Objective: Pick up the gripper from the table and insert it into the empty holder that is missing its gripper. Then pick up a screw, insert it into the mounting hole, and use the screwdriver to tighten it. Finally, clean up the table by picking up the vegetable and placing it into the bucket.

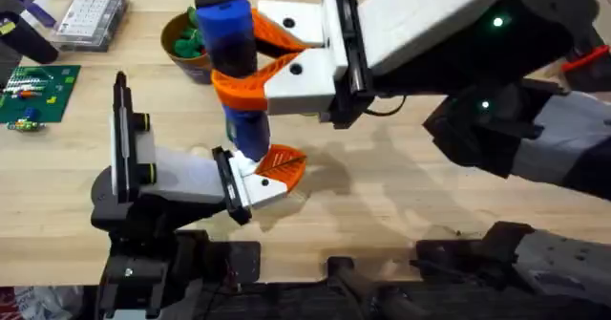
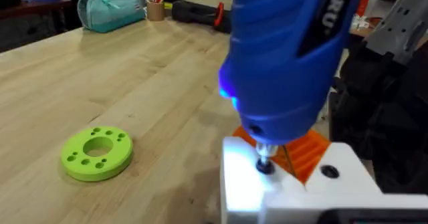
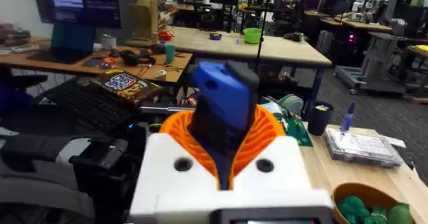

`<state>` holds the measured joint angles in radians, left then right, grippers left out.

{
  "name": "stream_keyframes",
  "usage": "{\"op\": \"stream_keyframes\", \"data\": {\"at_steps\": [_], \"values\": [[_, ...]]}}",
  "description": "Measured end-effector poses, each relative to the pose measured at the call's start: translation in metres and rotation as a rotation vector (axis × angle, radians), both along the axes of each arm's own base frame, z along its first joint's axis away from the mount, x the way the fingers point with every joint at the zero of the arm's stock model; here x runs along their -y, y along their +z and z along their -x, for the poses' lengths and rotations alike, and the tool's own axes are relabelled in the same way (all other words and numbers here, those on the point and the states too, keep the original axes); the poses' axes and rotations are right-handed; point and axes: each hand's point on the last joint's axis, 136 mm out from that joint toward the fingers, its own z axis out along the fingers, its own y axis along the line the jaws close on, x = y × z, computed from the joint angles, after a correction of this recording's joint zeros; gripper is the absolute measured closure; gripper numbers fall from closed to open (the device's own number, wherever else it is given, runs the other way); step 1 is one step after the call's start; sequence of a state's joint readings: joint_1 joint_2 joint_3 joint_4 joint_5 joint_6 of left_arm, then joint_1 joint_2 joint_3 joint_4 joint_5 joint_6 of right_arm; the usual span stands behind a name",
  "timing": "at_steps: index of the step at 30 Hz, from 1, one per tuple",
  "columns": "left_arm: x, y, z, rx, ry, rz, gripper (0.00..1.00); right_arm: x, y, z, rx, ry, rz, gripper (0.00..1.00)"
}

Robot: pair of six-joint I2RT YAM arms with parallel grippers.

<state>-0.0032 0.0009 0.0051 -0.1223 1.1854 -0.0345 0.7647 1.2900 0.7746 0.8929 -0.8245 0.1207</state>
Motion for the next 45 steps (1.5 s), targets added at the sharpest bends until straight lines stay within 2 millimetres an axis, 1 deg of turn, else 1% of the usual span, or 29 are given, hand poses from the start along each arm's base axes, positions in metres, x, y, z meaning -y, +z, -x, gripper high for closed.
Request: {"op": "stream_keyframes", "data": {"at_steps": [10, 14, 15, 17, 20, 22, 24, 28, 29, 34, 38, 41, 45], "values": [[0.000, 0.000, 0.000, 0.001, 0.001, 0.000, 0.988, -0.006, 0.005, -0.004, -0.016, 0.010, 0.010, 0.951], [0.000, 0.000, 0.000, 0.001, 0.001, 0.000, 0.988, -0.009, 0.019, -0.008, -0.017, 0.010, 0.016, 0.951], [0.000, 0.000, 0.000, 0.001, 0.000, 0.000, 0.988, -0.012, 0.033, -0.010, -0.010, 0.005, 0.027, 0.951], [0.000, 0.000, 0.000, 0.001, 0.000, 0.000, 0.988, -0.013, 0.041, -0.012, -0.001, 0.002, 0.037, 0.952], [0.000, 0.000, 0.000, 0.001, 0.000, 0.000, 0.988, -0.014, 0.048, -0.013, 0.019, -0.005, 0.054, 0.951], [0.000, 0.000, 0.000, 0.001, 0.000, 0.000, 0.988, -0.015, 0.046, -0.014, 0.031, -0.010, 0.072, 0.952], [0.000, 0.000, 0.000, 0.001, 0.000, 0.000, 0.988, -0.016, 0.038, -0.015, 0.035, -0.013, 0.101, 0.952], [0.000, 0.000, 0.000, 0.001, 0.000, 0.000, 0.988, -0.017, 0.014, -0.017, 0.036, -0.022, 0.187, 0.952], [0.000, 0.000, 0.000, 0.001, 0.000, 0.000, 0.988, -0.017, -0.002, -0.024, 0.055, -0.063, 0.244, 0.952], [0.000, 0.000, 0.000, 0.001, 0.000, 0.000, 0.988, -0.013, -0.027, -0.043, 0.139, -0.176, 0.344, 0.952], [0.000, 0.000, 0.000, 0.001, 0.000, 0.000, 0.988, -0.006, -0.045, -0.065, 0.236, -0.302, 0.443, 0.952], [0.000, 0.000, 0.000, 0.001, 0.000, 0.000, 0.988, 0.004, -0.062, -0.083, 0.343, -0.404, 0.546, 0.952], [0.000, 0.000, 0.000, 0.001, 0.000, 0.000, 0.988, 0.014, -0.083, -0.115, 0.494, -0.526, 0.677, 0.952]]}}
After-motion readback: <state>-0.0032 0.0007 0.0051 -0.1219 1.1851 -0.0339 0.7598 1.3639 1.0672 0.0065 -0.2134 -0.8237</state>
